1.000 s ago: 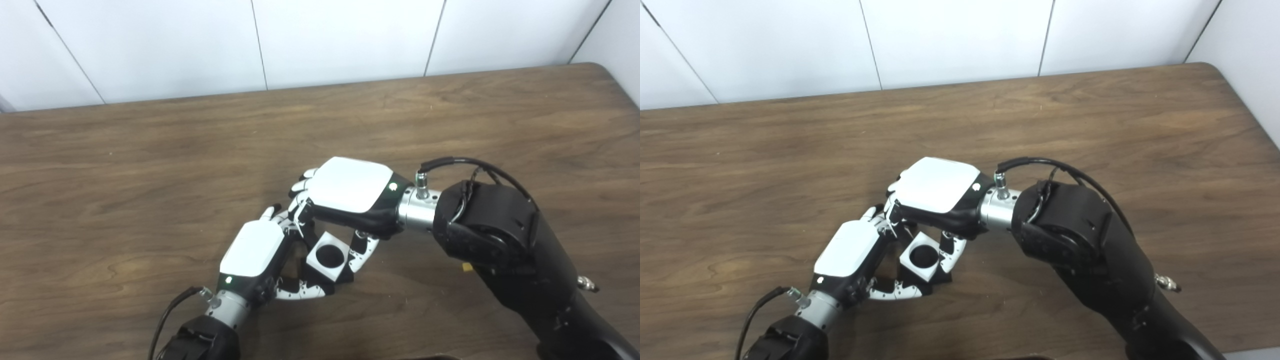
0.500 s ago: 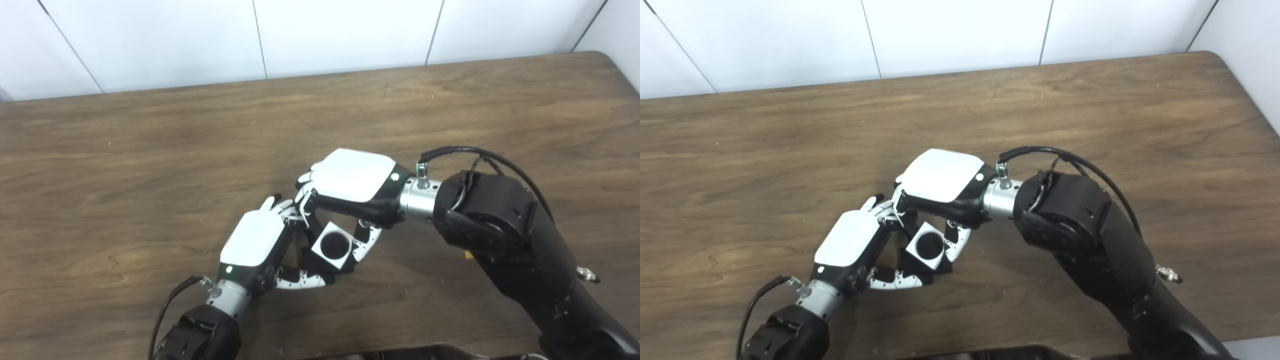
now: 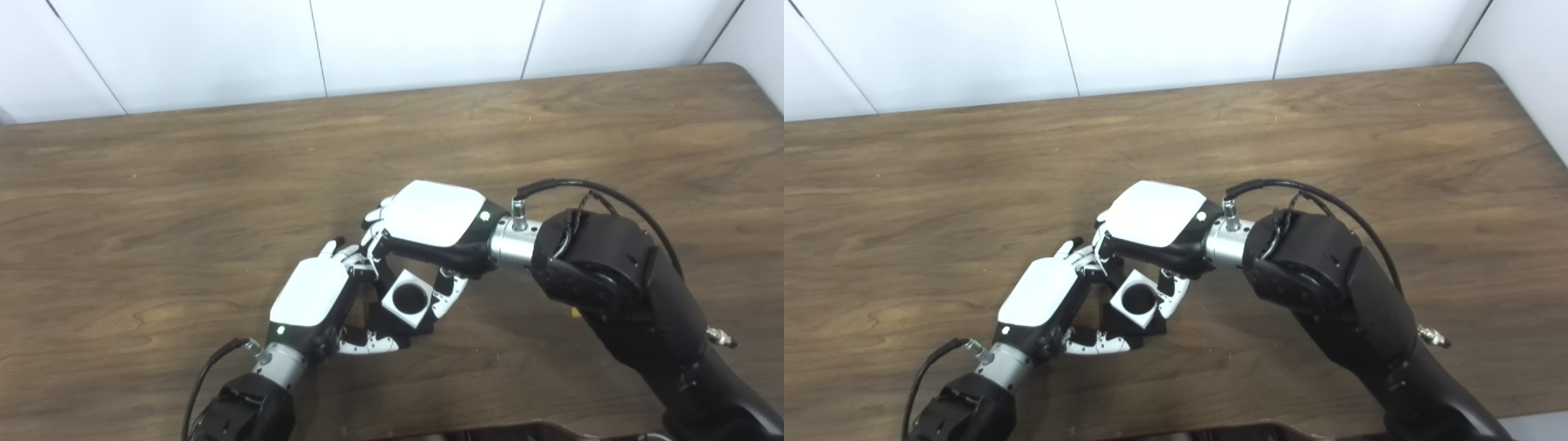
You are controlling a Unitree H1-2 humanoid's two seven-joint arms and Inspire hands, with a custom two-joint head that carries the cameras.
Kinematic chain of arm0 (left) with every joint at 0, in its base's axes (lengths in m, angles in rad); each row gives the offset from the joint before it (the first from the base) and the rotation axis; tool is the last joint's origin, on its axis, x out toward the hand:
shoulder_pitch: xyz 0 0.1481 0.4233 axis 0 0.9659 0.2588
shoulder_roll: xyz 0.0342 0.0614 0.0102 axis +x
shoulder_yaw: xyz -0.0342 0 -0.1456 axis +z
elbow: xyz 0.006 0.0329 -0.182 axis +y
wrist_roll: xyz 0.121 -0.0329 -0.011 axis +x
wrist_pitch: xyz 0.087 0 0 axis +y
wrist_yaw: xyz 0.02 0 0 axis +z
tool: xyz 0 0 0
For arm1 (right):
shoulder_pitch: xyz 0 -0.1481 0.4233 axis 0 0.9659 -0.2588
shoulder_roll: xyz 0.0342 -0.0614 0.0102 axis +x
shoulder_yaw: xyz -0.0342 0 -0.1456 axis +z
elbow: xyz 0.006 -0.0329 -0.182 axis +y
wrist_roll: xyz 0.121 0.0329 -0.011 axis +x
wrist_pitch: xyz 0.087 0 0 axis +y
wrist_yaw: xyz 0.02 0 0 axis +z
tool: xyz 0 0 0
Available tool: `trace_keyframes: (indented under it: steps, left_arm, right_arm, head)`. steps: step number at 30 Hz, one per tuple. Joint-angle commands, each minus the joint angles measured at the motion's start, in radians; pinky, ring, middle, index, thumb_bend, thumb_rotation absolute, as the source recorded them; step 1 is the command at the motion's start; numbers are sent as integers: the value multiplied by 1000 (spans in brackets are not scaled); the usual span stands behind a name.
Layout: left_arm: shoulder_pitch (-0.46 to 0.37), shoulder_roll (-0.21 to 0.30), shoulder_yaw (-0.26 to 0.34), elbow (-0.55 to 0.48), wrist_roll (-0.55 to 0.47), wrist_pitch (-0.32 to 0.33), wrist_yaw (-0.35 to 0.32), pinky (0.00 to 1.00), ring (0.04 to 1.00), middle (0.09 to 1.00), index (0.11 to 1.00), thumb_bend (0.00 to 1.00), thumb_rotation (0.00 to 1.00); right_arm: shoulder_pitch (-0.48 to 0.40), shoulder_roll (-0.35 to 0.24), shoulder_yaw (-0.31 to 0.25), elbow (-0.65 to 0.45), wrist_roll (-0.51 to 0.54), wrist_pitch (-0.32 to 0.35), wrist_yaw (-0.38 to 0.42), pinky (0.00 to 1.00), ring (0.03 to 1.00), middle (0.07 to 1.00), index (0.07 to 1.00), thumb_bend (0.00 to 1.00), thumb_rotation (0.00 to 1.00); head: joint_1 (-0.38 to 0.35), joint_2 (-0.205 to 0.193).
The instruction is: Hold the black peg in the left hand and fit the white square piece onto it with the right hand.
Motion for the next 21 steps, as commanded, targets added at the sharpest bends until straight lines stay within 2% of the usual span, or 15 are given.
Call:
trace_keyframes:
  steps: [1,21]
  left_arm:
    - [12,6,-19,25,4,1,-57,997,897,803,488,513,49]
    - [13,6,-19,19,5,6,-66,1000,904,806,488,513,50]
  right_arm:
    - [-19,1,-10,-9,1,-9,-29,889,880,777,484,525,133]
    - [-11,3,-3,-15,-31,-10,-24,880,876,781,489,525,150]
  head:
    - [-1,1]
    - [-1,5]
